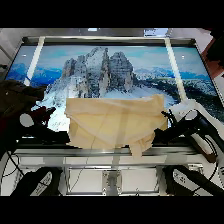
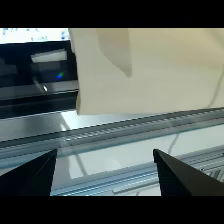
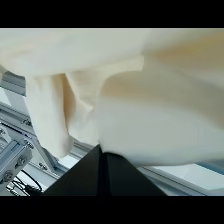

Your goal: Fold the shirts.

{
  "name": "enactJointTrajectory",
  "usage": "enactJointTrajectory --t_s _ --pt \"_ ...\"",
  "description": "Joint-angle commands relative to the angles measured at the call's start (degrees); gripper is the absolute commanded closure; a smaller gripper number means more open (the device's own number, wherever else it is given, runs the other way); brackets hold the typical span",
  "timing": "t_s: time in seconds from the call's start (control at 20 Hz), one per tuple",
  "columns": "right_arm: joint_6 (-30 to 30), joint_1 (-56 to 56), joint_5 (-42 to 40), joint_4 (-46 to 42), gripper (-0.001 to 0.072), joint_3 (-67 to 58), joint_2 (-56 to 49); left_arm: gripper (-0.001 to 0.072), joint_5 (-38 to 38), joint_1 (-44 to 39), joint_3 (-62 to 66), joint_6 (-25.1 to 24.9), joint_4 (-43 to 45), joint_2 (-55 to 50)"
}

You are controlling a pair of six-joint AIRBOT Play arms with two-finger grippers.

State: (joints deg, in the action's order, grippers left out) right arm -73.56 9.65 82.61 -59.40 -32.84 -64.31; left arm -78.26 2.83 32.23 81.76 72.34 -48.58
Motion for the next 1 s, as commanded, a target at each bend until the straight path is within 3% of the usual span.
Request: enactJointTrajectory --t_s 0.0,0.15,0.7,0.8,0.95 --pt "0.13 -0.04 0.52 0.33 0.0684 -0.48 0.02 0.0006 8.74 0.04 -2.91 1.46 -3.80 1.03" --pt "0.13 -0.04 0.39 0.33 0.0683 -0.48 0.04 0.0006 14.25 0.04 -5.20 2.71 -4.20 0.35" --pt "0.13 -0.04 -1.11 1.16 0.0683 -0.48 0.02 0.0011 12.74 0.02 -5.44 2.21 -6.56 -6.71" --pt "0.11 -0.04 -1.68 1.64 0.0683 -0.48 0.04 0.0298 12.59 0.02 -5.46 1.92 -6.58 -6.71" --pt "0.11 -0.04 -2.43 1.62 0.0683 -0.48 0.04 0.0634 11.80 0.02 -5.46 0.26 -6.95 -6.71"
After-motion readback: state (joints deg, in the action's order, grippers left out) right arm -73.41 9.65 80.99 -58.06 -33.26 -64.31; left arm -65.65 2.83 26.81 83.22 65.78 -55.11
